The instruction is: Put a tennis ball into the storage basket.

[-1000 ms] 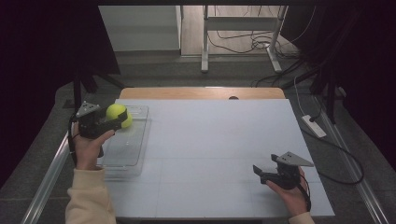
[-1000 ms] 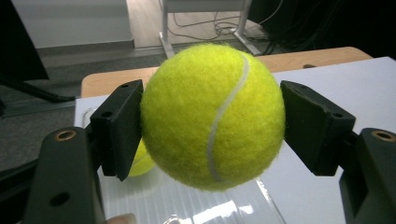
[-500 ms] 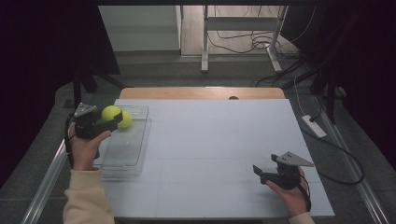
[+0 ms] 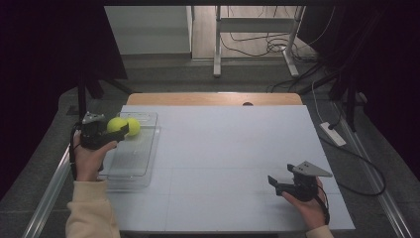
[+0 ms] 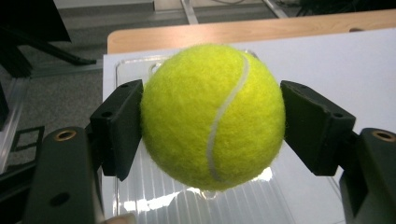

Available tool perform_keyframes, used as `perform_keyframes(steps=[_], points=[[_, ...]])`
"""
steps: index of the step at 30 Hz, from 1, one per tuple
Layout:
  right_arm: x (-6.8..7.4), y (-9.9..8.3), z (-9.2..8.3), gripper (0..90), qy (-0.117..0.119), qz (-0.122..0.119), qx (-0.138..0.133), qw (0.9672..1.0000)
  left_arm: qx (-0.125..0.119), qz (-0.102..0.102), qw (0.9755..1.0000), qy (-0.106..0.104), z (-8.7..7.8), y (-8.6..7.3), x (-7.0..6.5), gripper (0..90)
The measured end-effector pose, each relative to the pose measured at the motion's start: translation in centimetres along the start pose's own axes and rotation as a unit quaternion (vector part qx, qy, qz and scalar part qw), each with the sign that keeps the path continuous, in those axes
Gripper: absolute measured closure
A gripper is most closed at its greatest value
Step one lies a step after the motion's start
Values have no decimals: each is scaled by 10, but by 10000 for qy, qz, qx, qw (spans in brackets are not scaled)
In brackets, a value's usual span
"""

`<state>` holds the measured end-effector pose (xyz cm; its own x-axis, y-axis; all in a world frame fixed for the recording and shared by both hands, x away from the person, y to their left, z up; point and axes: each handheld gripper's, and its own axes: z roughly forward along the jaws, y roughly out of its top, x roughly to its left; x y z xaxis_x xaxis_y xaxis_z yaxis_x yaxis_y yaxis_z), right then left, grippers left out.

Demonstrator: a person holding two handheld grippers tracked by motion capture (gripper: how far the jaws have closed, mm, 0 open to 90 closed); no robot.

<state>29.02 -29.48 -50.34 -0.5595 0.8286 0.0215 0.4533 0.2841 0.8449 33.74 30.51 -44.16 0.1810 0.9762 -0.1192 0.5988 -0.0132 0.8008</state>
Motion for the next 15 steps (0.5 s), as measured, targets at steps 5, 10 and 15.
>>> perform_keyframes(steps=[5, 10, 15], points=[[0, 0, 0, 127, -17, 8, 2, 10000, 131, 29, 9999, 20, 5, -1, 1, 270], [-1, 0, 0, 127, -18, 13, 3, 10000, 349, 38, 9994, 65, 10, -3, 1, 270], [0, 0, 0, 127, -18, 0, 15, 10000, 543, 59, 9984, 119, 15, -5, 1, 270]])
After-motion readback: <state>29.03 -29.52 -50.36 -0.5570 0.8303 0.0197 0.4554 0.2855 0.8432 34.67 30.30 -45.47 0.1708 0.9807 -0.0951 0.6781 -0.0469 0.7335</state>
